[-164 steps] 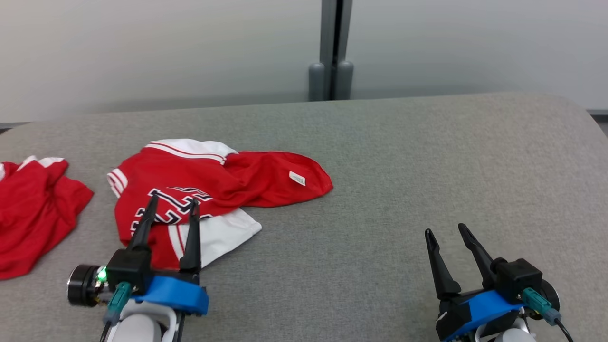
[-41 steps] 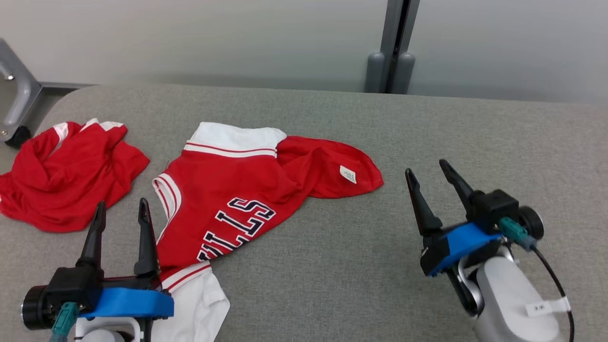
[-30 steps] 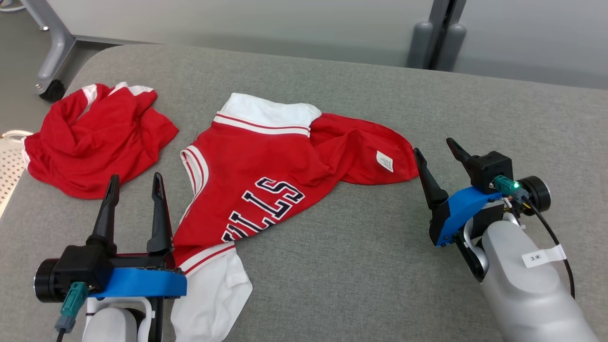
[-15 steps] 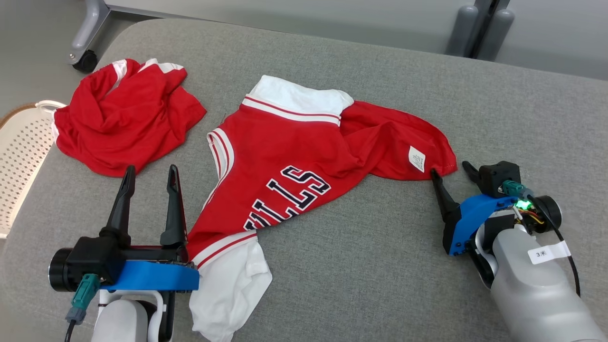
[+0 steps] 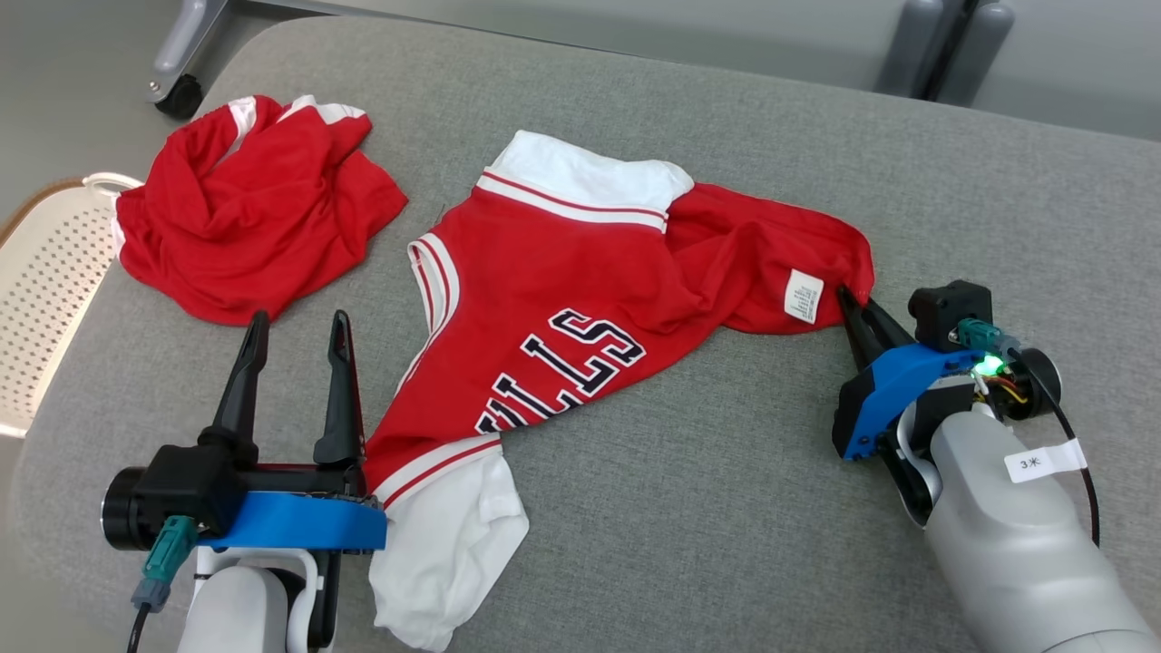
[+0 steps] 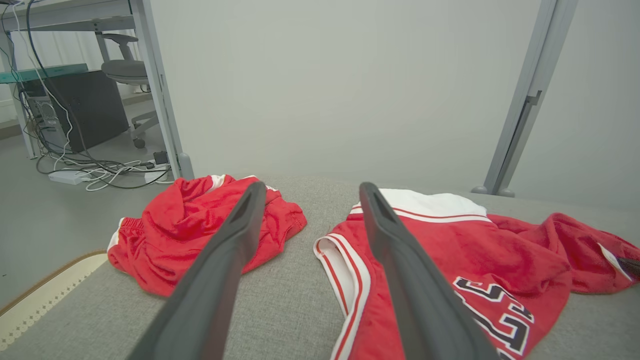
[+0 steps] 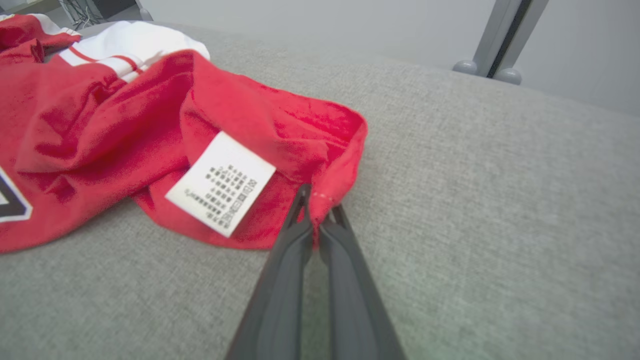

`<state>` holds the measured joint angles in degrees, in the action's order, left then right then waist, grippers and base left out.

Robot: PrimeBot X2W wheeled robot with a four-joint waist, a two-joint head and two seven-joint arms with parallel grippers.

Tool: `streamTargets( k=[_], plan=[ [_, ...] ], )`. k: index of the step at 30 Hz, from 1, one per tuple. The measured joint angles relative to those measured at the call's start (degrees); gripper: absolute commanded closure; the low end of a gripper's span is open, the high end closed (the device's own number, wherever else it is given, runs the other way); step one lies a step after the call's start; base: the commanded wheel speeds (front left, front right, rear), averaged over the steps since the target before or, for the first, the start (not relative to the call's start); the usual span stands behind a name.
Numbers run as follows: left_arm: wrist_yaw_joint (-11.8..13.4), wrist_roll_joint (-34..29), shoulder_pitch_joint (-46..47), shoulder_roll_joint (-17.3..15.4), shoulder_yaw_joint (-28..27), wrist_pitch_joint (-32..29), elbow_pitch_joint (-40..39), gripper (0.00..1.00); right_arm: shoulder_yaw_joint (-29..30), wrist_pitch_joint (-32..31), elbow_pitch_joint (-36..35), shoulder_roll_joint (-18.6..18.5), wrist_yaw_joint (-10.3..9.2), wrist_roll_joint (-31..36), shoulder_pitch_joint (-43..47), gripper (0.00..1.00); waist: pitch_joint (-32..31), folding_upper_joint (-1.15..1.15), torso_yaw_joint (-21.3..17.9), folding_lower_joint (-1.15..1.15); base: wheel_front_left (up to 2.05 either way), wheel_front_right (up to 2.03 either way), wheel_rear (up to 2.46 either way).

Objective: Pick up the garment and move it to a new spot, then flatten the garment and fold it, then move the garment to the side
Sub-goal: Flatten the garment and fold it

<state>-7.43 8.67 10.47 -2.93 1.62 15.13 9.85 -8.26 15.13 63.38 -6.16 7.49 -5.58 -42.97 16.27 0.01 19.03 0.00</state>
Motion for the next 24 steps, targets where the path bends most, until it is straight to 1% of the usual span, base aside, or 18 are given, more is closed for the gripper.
streamTargets(
  k=[2, 5, 9, 16, 20, 24],
  plan=[
    [0.00, -0.01, -0.02, 0.01, -0.45, 0.00, 0.21, 0.00, -0.24, 0.00, -2.22, 0.25, 0.00, -1.16, 0.26, 1.00, -0.27, 0.00, -0.36, 0.00, 0.00, 0.00, 0.00],
    [0.00, -0.03, -0.54, 0.01, -1.34, 0.00, 0.20, 0.00, -2.27, 0.00, -6.86, 0.45, 0.00, -2.64, 2.04, 1.00, -0.93, 0.00, -1.41, -0.01, 0.00, 0.00, 0.00],
    [0.00, -0.30, -2.39, -0.01, -2.75, 0.00, 0.38, 0.00, -5.49, 0.00, -13.73, 0.00, 0.00, -4.93, 5.88, 1.00, -2.27, 0.00, -3.92, 0.00, 0.00, 0.00, 0.00],
    [0.00, -1.19, -4.25, 0.04, -3.70, 0.00, 0.42, 0.00, -9.81, 0.00, -26.29, -3.15, 0.00, -10.04, 12.63, 1.00, -6.08, -0.01, -8.53, -0.01, 0.00, 0.00, 0.00],
    [0.00, -1.45, -5.28, 0.03, -4.17, 0.00, 0.44, 0.00, -11.32, 0.00, -33.54, -3.87, 0.00, -13.38, 17.51, 1.00, -8.47, -0.01, -10.47, -0.01, 0.00, 0.00, 0.00],
    [0.00, -1.64, -6.42, 0.01, -4.93, 0.00, 0.31, 0.00, -12.15, 0.00, -40.91, -5.66, 0.00, -15.10, 21.08, 1.00, -9.99, -0.01, -12.39, -0.01, 0.00, 0.00, 0.00]
  ],
)
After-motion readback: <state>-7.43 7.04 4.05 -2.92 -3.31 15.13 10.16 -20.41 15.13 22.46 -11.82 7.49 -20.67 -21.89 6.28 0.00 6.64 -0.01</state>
